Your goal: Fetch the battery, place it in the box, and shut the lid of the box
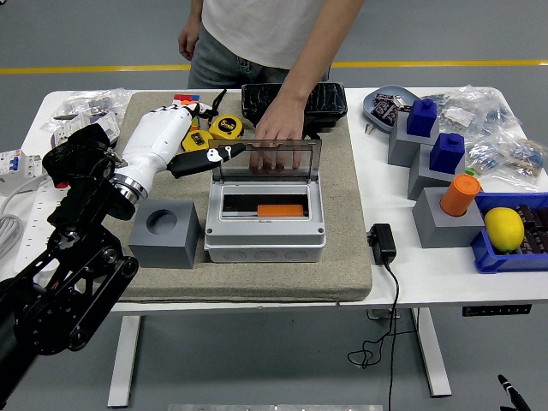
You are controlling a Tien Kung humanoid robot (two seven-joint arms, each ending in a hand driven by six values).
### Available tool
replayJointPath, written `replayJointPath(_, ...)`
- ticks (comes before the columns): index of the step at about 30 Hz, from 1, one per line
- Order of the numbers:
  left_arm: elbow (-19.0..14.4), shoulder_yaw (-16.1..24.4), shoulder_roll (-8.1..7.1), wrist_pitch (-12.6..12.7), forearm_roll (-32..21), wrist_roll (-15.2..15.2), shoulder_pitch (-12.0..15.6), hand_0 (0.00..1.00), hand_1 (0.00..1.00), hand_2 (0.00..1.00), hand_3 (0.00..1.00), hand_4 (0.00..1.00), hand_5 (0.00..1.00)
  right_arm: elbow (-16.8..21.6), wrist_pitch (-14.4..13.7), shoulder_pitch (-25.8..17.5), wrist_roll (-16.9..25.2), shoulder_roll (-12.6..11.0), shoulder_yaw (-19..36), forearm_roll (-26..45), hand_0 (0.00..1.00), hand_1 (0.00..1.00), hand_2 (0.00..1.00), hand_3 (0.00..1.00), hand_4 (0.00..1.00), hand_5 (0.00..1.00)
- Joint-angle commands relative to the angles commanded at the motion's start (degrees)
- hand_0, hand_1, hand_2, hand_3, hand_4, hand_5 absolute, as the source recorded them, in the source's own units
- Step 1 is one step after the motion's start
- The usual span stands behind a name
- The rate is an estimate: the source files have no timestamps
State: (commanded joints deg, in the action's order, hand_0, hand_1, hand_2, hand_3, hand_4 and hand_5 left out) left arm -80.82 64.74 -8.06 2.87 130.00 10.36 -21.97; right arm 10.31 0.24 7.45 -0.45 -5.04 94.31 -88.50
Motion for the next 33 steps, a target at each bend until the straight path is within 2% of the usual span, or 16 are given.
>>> replayJointPath(9,1.34,-3.49,-0.26,-3.87,0.0,2.96,-1.94,0.738,0.805,0.767,0.773,0.998,0.998,0.0,0.02,0.2,-0.01,-0.26,0.0,-0.17,0.841,0.757,0.751,0.801,0.998,0.998)
replayJointPath(16,0.45,-5.15,-0.43,-4.46,0.0,3.71,-2.08,0.759,0.82,0.776,0.78,0.998,0.998,0.0,0.01,-0.01,-0.11,-0.29,0.19,-0.48,0.841,0.756,0.751,0.801,0.998,0.998)
replayJointPath(27,-4.13,-10.84,-3.29,-5.39,0.0,4.85,-1.51,0.77,0.827,0.779,0.777,0.998,0.998,0.0,0.02,0.12,-0.07,-0.33,-0.13,-0.18,0.841,0.756,0.751,0.801,0.998,0.998)
replayJointPath(33,-5.75,-13.1,-4.3,-5.65,0.0,5.19,-1.81,0.773,0.827,0.779,0.778,0.998,0.998,0.0,-0.01,0.3,-0.11,-0.43,-0.13,-0.15,0.84,0.756,0.751,0.801,0.998,0.998)
